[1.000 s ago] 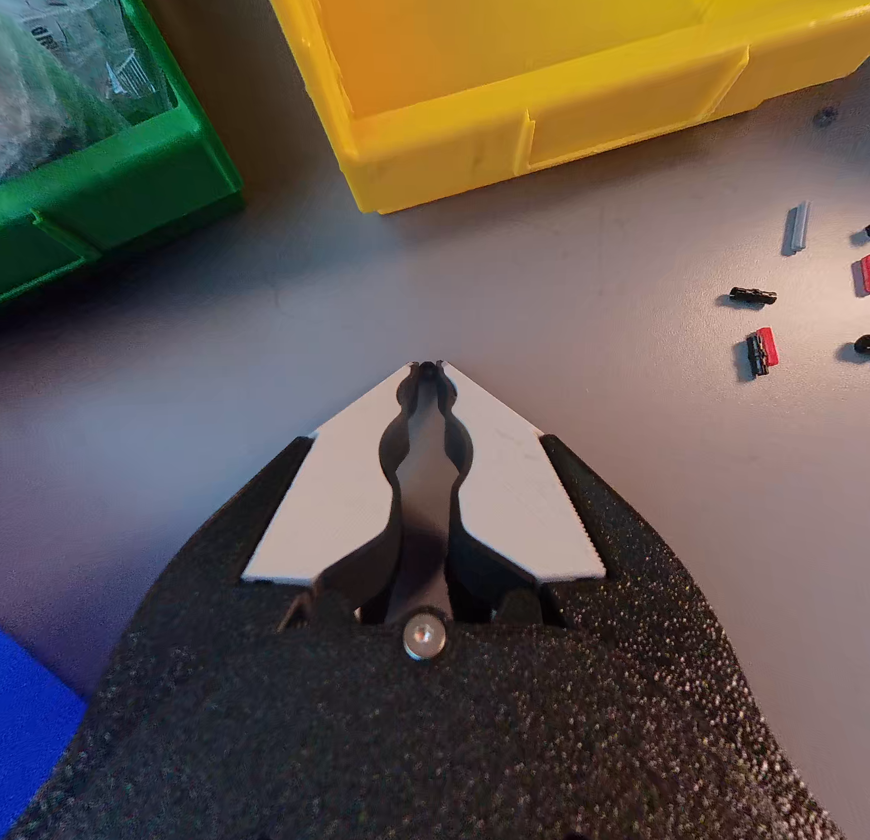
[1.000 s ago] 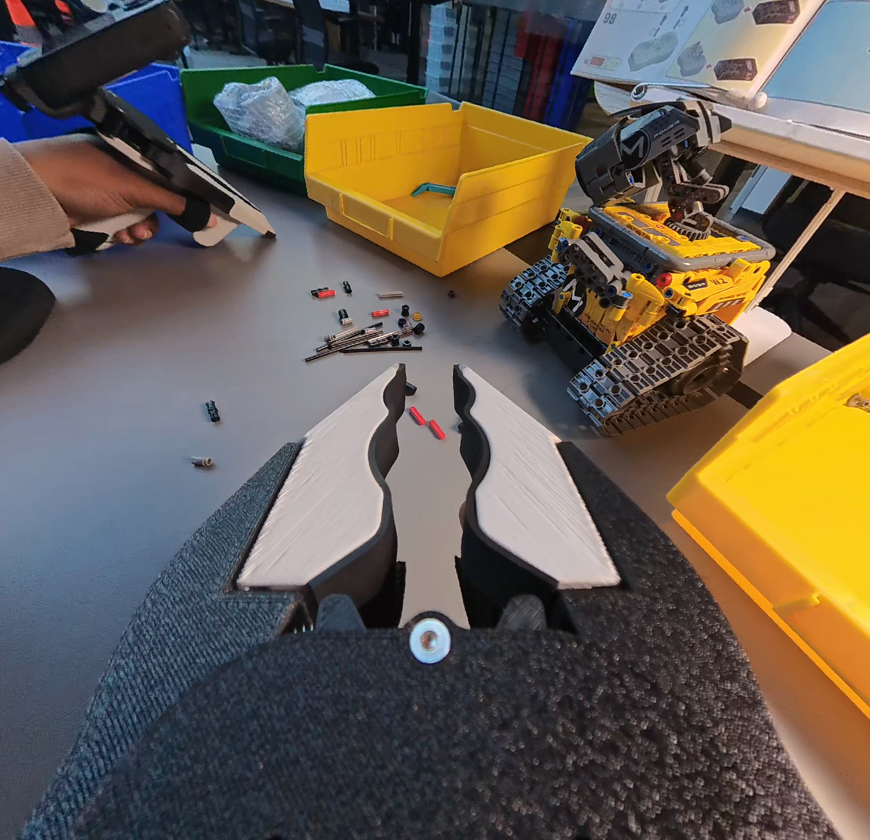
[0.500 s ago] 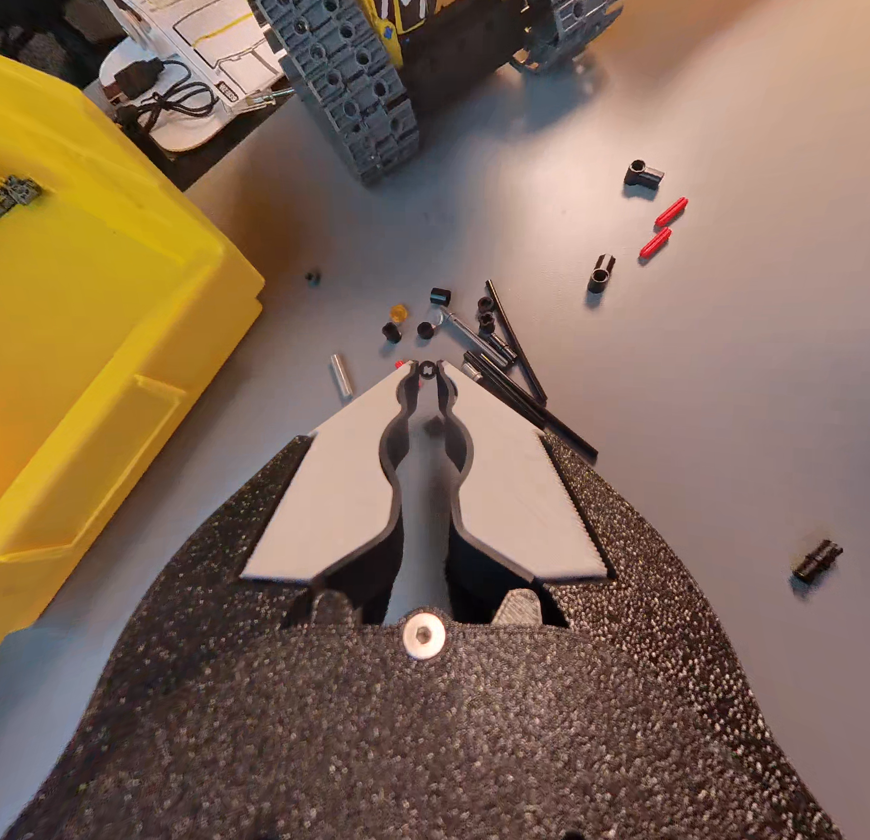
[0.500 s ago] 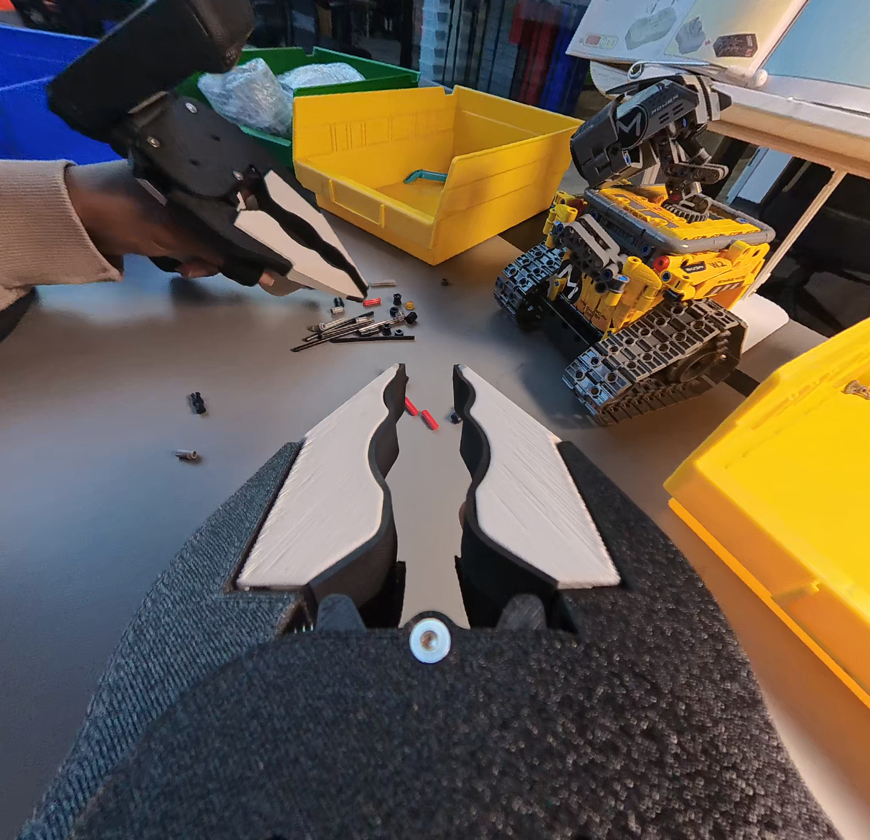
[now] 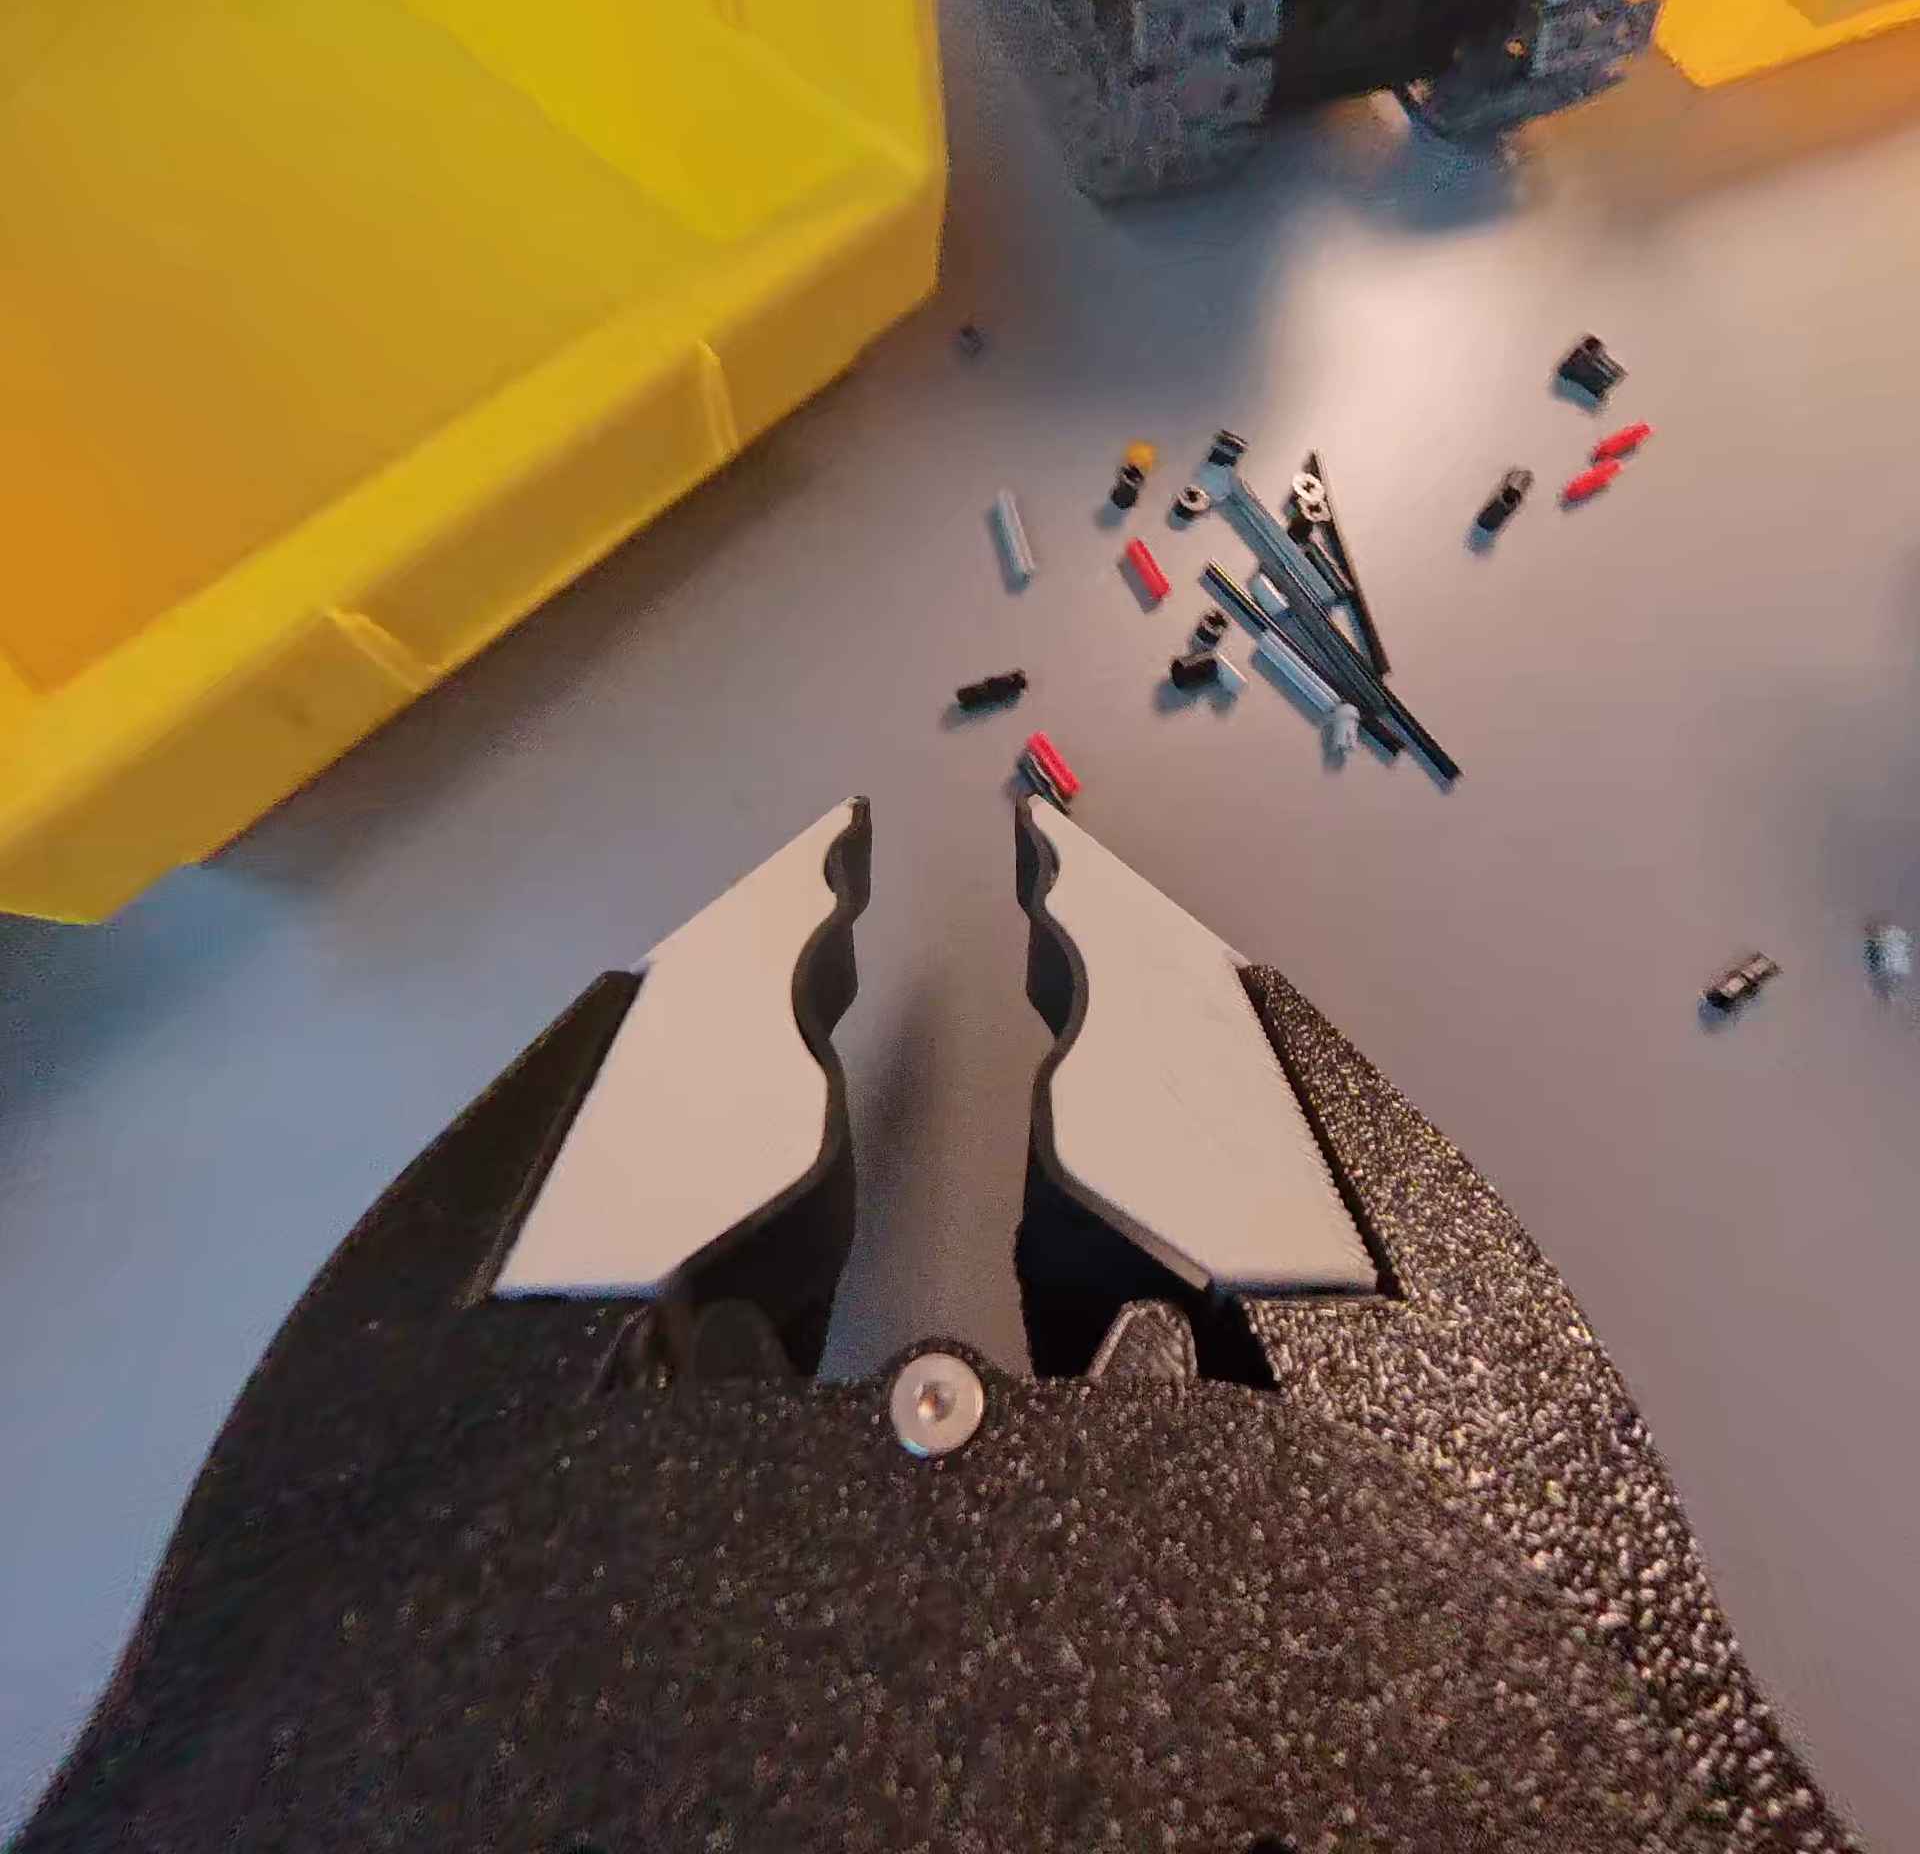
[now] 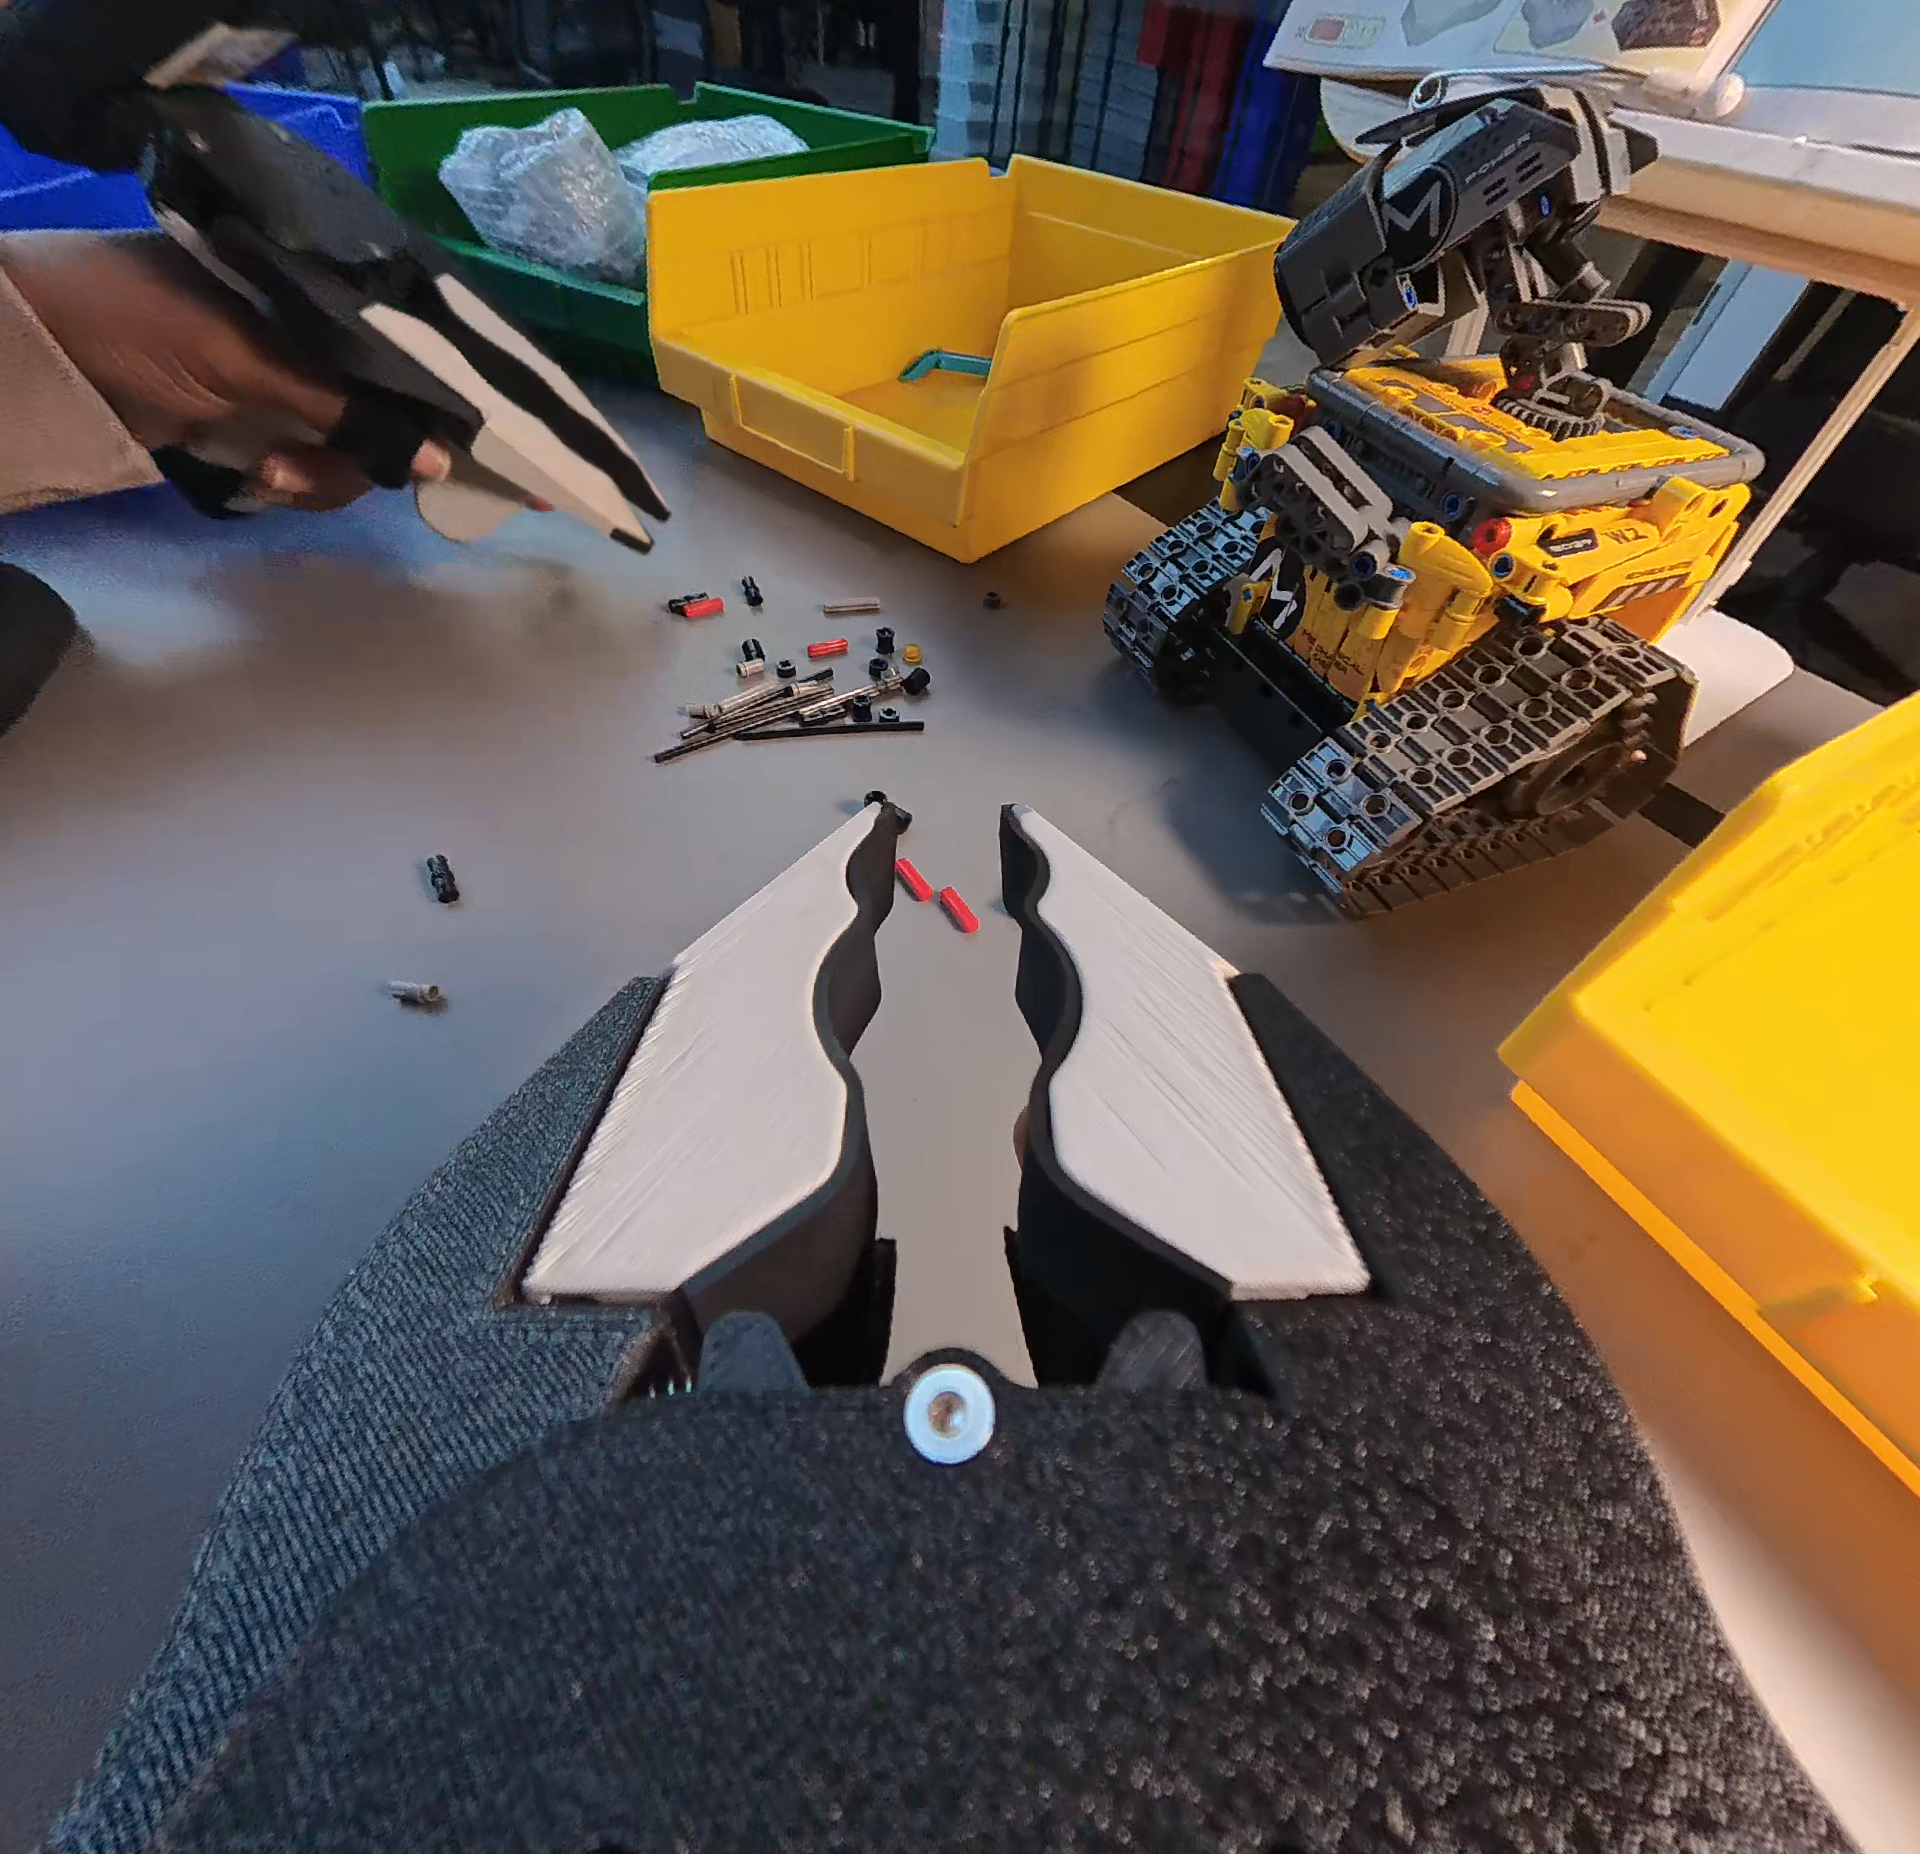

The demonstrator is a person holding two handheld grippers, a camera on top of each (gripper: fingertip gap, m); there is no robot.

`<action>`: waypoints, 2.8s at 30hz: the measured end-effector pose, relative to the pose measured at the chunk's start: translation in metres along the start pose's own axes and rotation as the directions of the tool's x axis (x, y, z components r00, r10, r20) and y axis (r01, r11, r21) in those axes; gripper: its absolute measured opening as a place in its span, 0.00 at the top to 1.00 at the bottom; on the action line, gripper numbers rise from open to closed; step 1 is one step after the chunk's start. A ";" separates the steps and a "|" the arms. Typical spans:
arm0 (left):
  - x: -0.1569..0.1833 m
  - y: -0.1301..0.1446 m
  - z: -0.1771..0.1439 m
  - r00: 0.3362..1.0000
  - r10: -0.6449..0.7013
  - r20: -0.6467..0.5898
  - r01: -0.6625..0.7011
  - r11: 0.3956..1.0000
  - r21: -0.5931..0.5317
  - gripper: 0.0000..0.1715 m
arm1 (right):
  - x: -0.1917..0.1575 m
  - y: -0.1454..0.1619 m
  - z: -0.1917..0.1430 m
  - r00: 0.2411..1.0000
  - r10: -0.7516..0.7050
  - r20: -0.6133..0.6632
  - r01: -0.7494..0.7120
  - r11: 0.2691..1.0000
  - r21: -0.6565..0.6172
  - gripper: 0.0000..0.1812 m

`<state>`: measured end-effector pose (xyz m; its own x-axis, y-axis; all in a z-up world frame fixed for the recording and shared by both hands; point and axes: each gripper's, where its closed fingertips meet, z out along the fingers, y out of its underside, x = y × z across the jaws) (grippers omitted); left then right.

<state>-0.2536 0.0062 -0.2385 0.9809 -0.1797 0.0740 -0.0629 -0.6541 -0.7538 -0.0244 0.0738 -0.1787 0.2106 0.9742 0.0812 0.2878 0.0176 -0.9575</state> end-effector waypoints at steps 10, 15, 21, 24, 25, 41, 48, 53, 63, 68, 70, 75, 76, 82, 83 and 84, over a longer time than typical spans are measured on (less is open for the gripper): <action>0.025 0.004 0.030 0.992 0.125 -0.013 -0.126 0.989 -0.074 0.98 | -0.001 -0.001 0.000 1.000 -0.001 0.001 0.001 1.000 0.002 0.89; 0.034 -0.007 0.044 0.983 0.178 -0.045 -0.181 0.982 -0.059 0.98 | -0.003 -0.001 0.000 1.000 -0.003 0.005 0.003 1.000 0.000 0.89; 0.049 -0.018 0.058 0.964 0.259 -0.065 -0.261 0.965 -0.035 0.98 | -0.002 -0.002 0.000 1.000 -0.004 0.004 0.004 1.000 0.003 0.89; 0.048 -0.026 0.053 0.962 0.268 -0.045 -0.268 0.963 0.003 0.92 | -0.002 -0.002 0.000 1.000 -0.006 0.001 0.006 1.000 0.002 0.89; 0.044 -0.031 0.047 0.967 0.254 -0.029 -0.253 0.967 0.029 0.91 | -0.001 -0.001 0.000 1.000 -0.007 0.000 0.007 1.000 0.002 0.89; 0.023 -0.012 0.047 0.985 0.168 -0.044 -0.171 0.984 -0.056 0.92 | -0.002 0.000 0.000 1.000 0.000 0.006 0.000 1.000 0.000 0.89; 0.059 -0.031 0.066 0.964 0.228 -0.134 -0.232 0.973 -0.012 0.91 | -0.002 0.000 0.000 1.000 -0.008 0.004 0.008 1.000 -0.002 0.89; 0.063 -0.047 0.060 0.967 0.204 -0.156 -0.193 0.978 0.080 0.87 | 0.001 -0.001 -0.001 1.000 -0.001 -0.002 0.001 1.000 0.003 0.89; 0.014 -0.036 0.066 0.993 0.118 0.019 -0.117 0.993 -0.010 0.90 | -0.001 0.002 0.001 1.000 -0.002 0.005 0.002 1.000 -0.008 0.89; 0.019 -0.036 0.076 0.984 0.174 0.022 -0.173 0.983 -0.060 0.98 | 0.000 0.001 0.000 1.000 -0.003 0.002 0.003 1.000 -0.006 0.89; 0.033 -0.038 0.079 0.979 0.201 -0.047 -0.203 0.978 -0.055 0.98 | 0.000 0.001 0.000 1.000 0.000 0.002 0.000 1.000 -0.003 0.89; 0.052 -0.045 0.087 0.962 0.253 -0.097 -0.258 0.965 -0.036 0.97 | 0.001 0.002 0.000 1.000 -0.002 0.001 0.002 1.000 -0.007 0.89; 0.054 -0.046 0.087 0.963 0.247 -0.109 -0.252 0.967 -0.031 0.94 | 0.001 0.001 -0.001 1.000 -0.002 0.001 0.002 1.000 -0.006 0.89; 0.043 -0.061 0.076 0.981 0.173 -0.084 -0.168 0.984 0.066 0.89 | 0.002 0.002 0.000 1.000 0.001 0.000 -0.001 1.000 -0.007 0.89; 0.038 -0.063 0.076 0.986 0.156 -0.057 -0.152 0.985 0.077 0.89 | 0.002 0.002 0.000 1.000 0.001 0.001 -0.001 1.000 -0.008 0.89; 0.033 -0.064 0.076 0.989 0.144 -0.025 -0.141 0.987 0.082 0.89 | 0.002 0.003 0.000 1.000 0.000 0.001 0.000 1.000 -0.008 0.89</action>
<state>-0.2032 0.0981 -0.2371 0.9567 -0.2905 -0.0187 -0.1858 -0.5597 -0.8076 -0.0233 0.0754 -0.1810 0.2099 0.9744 0.0807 0.2956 0.0154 -0.9552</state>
